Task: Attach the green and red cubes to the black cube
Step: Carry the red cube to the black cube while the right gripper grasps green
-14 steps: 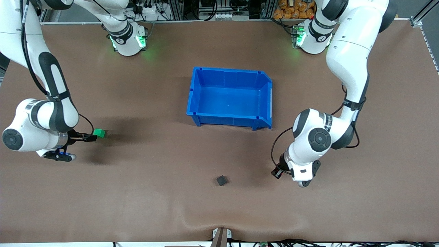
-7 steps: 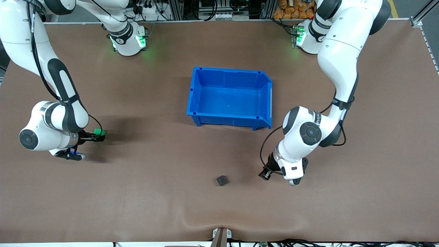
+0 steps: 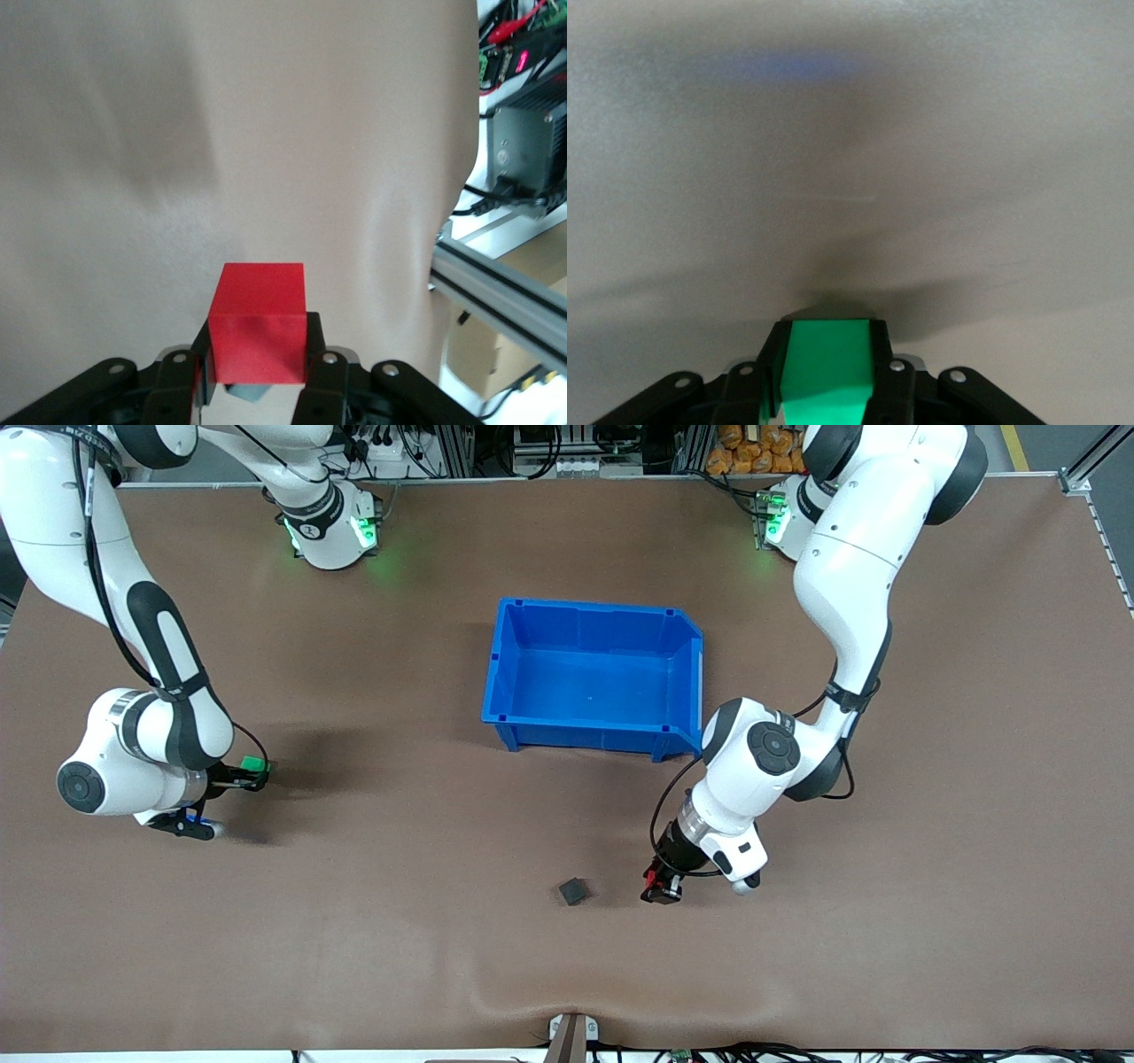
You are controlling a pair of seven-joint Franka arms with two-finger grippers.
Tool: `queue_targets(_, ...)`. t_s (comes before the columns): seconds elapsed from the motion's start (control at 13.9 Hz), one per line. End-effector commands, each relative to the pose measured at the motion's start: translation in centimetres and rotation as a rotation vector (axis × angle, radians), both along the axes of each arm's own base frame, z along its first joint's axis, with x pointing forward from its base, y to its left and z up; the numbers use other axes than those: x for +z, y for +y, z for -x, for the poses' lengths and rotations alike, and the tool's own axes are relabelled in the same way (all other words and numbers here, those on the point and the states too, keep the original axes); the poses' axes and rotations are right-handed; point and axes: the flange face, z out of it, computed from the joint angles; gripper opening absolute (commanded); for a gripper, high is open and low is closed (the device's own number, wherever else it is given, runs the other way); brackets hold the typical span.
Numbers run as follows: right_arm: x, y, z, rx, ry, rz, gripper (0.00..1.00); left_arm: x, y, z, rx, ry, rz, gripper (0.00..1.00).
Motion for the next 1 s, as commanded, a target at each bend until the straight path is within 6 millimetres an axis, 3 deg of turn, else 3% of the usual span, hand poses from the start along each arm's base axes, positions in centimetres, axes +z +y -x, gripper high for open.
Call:
queue_targets(0.0, 1.4, 0.9, -0.9, -0.049, -0.009, 0.012, 0.0, 0.0, -1.3, -0.4, 0.128, 0.036, 0.133, 0.1)
queue_targets(0.29, 5.4, 2.9, -2.9, -0.098, 0.076, 0.023, 0.0, -0.5, -2.6, -0.2, 0.251, 0.139, 0.298, 0.1)
queue_targets(0.43, 6.8, 3.6, -3.7, -0.111, 0.074, 0.014, 0.0, -2.1, -3.4, -0.2, 0.25, 0.15, 0.305, 0.1)
queue_targets(0.72, 8.3, 6.2, -5.1, -0.229, 0.049, 0.001, 0.0, -4.5, -5.9, 0.8, 0.238, 0.175, 0.326, 0.1)
queue_targets(0.93, 9.5, 8.7, -6.3, -0.319, 0.03, -0.002, 0.0, -6.3, -6.0, 0.8, 0.286, 0.178, 0.346, 0.14)
